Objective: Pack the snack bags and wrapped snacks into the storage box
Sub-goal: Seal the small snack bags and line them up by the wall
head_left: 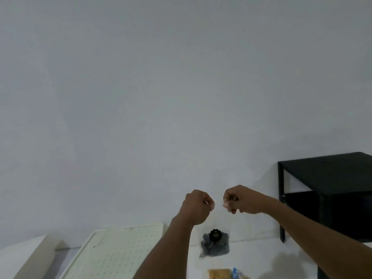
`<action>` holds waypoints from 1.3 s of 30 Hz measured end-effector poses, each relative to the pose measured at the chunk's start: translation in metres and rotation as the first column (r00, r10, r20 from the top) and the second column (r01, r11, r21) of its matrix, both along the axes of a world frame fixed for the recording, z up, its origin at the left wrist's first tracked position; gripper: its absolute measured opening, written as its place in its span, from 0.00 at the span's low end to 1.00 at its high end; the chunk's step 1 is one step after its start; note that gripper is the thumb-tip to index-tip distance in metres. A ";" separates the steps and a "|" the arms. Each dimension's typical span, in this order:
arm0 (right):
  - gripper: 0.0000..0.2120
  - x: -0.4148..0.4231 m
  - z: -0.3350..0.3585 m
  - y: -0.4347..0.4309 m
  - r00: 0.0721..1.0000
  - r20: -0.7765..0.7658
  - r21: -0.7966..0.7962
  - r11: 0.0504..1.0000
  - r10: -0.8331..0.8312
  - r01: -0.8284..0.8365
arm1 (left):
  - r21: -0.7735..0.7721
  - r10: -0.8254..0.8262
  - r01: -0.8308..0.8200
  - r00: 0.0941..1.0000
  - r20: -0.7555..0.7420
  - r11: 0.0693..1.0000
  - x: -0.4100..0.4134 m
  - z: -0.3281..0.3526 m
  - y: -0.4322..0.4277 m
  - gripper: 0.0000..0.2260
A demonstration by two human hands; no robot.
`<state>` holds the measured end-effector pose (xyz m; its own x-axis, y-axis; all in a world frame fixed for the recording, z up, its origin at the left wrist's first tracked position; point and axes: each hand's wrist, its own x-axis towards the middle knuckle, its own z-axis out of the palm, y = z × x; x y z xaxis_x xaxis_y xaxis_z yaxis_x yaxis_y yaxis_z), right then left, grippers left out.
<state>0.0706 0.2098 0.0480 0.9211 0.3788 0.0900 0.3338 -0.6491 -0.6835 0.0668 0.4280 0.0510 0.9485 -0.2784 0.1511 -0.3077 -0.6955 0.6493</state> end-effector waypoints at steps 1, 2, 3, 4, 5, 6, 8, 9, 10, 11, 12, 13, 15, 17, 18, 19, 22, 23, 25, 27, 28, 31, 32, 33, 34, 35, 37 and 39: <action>0.09 0.001 0.004 0.006 1.000 0.015 -0.001 1.000 0.007 -0.007 | -0.009 0.020 -0.020 1.000 0.003 1.000 -0.001 0.001 0.005 0.08; 0.09 0.001 0.006 0.012 0.999 0.029 -0.006 1.000 0.015 -0.015 | -0.017 0.039 -0.039 0.999 0.003 0.999 -0.002 0.001 0.010 0.09; 0.09 0.002 0.007 0.019 0.999 0.043 -0.017 1.000 0.023 -0.023 | -0.025 0.055 -0.055 0.998 0.004 0.998 -0.003 0.001 0.016 0.09; 0.08 0.002 0.008 0.024 0.998 0.054 -0.035 0.999 0.030 -0.028 | -0.033 0.067 -0.067 0.998 0.003 0.997 -0.004 0.000 0.021 0.08; 0.08 0.001 0.007 0.029 0.997 0.063 -0.054 0.998 0.036 -0.033 | -0.044 0.077 -0.077 0.997 0.002 0.996 -0.004 -0.001 0.026 0.07; 0.07 0.001 0.006 0.033 0.996 0.074 -0.073 0.997 0.046 -0.041 | -0.058 0.087 -0.087 0.996 0.001 0.995 -0.005 -0.003 0.029 0.06; 0.07 -0.001 0.005 0.040 0.994 0.095 -0.108 0.993 0.063 -0.053 | -0.083 0.098 -0.098 0.995 -0.005 0.992 -0.006 -0.006 0.034 0.03; 0.07 -0.002 0.005 0.042 0.992 0.104 -0.128 0.990 0.065 -0.051 | -0.093 0.098 -0.099 0.995 -0.010 0.991 -0.007 -0.008 0.035 0.03; 0.07 -0.003 0.004 0.043 0.992 0.113 -0.144 0.988 0.063 -0.046 | -0.100 0.093 -0.094 0.996 -0.015 0.990 -0.008 -0.010 0.036 0.03; 0.06 -0.004 0.004 0.043 0.991 0.121 -0.157 0.987 0.059 -0.039 | -0.104 0.086 -0.087 0.996 -0.019 0.991 -0.009 -0.012 0.037 0.04; 0.05 -0.004 0.003 0.042 0.991 0.125 -0.165 0.986 0.055 -0.034 | -0.104 0.078 -0.080 0.997 -0.021 0.991 -0.010 -0.014 0.038 0.04; 0.05 -0.004 0.002 0.041 0.991 0.124 -0.168 0.985 0.050 -0.028 | -0.106 0.072 -0.074 0.997 -0.022 0.992 -0.011 -0.016 0.038 0.05; 0.05 -0.006 0.002 0.039 0.993 0.109 -0.164 0.986 0.034 -0.016 | -0.115 0.066 -0.069 0.998 -0.024 0.991 -0.012 -0.018 0.038 0.05; 0.05 -0.007 0.002 0.036 0.995 0.096 -0.153 0.988 0.023 -0.008 | -0.117 0.067 -0.070 0.997 -0.024 0.991 -0.013 -0.018 0.035 0.05; 0.06 -0.008 0.002 0.034 0.996 0.084 -0.147 0.989 0.019 -0.007 | -0.124 0.066 -0.070 0.997 -0.036 0.990 -0.013 -0.018 0.033 0.05; 0.06 -0.009 0.002 0.032 0.998 0.068 -0.139 0.990 0.016 -0.007 | -0.134 0.060 -0.067 0.997 -0.053 0.989 -0.013 -0.016 0.032 0.05; 0.08 -0.013 0.002 0.029 0.999 0.033 -0.119 0.993 0.019 -0.015 | -0.139 0.020 -0.034 0.995 -0.095 0.990 -0.012 -0.010 0.029 0.06; 0.09 -0.015 0.001 0.029 0.999 0.038 -0.122 0.992 0.022 -0.018 | -0.138 0.004 -0.018 0.995 -0.101 0.990 -0.011 -0.008 0.027 0.06; 0.09 -0.017 0.002 0.031 0.997 0.073 -0.130 0.991 0.024 -0.015 | -0.136 -0.005 -0.008 0.995 -0.098 0.991 -0.011 -0.006 0.024 0.06; 0.09 -0.017 0.003 0.030 0.995 0.100 -0.126 0.992 -0.001 0.013 | -0.163 0.006 -0.023 0.995 -0.102 0.986 -0.010 -0.006 0.022 0.07; 0.09 -0.018 0.004 0.029 0.994 0.105 -0.121 0.992 -0.014 0.027 | -0.192 0.010 -0.032 0.993 -0.115 0.981 -0.009 -0.007 0.023 0.08; 0.08 -0.018 0.006 0.023 0.994 0.107 -0.096 0.994 -0.035 0.045 | -0.297 0.019 -0.070 0.985 -0.172 0.952 -0.004 -0.010 0.031 0.09; 0.08 -0.018 0.006 0.021 0.993 0.108 -0.077 0.996 -0.043 0.051 | -0.332 0.016 -0.078 0.983 -0.185 0.940 -0.003 -0.012 0.034 0.08; 0.08 -0.018 0.006 0.019 0.993 0.110 -0.057 0.997 -0.051 0.057 | -0.363 0.008 -0.080 0.981 -0.196 0.928 -0.002 -0.013 0.037 0.07; 0.08 -0.018 0.005 0.018 0.993 0.107 -0.039 0.997 -0.058 0.063 | -0.385 -0.002 -0.078 0.979 -0.203 0.919 -0.002 -0.014 0.038 0.07; 0.08 -0.017 0.005 0.017 0.993 0.095 -0.023 0.998 -0.064 0.066 | -0.397 -0.011 -0.073 0.979 -0.206 0.915 -0.002 -0.014 0.038 0.07; 0.08 -0.016 0.004 0.017 0.997 0.047 0.006 0.998 -0.067 0.066 | -0.412 -0.032 -0.057 0.978 -0.207 0.910 -0.003 -0.015 0.038 0.08; 0.10 -0.016 0.004 0.018 0.997 0.012 0.015 0.997 -0.070 0.070 | -0.432 -0.056 -0.042 0.976 -0.212 0.901 -0.003 -0.015 0.038 0.09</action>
<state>0.0550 0.2273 0.0520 0.9440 0.3122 0.1067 0.2965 -0.6611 -0.6892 0.0641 0.4662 0.0363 0.9697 -0.2386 0.0517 -0.1311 -0.3301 0.9348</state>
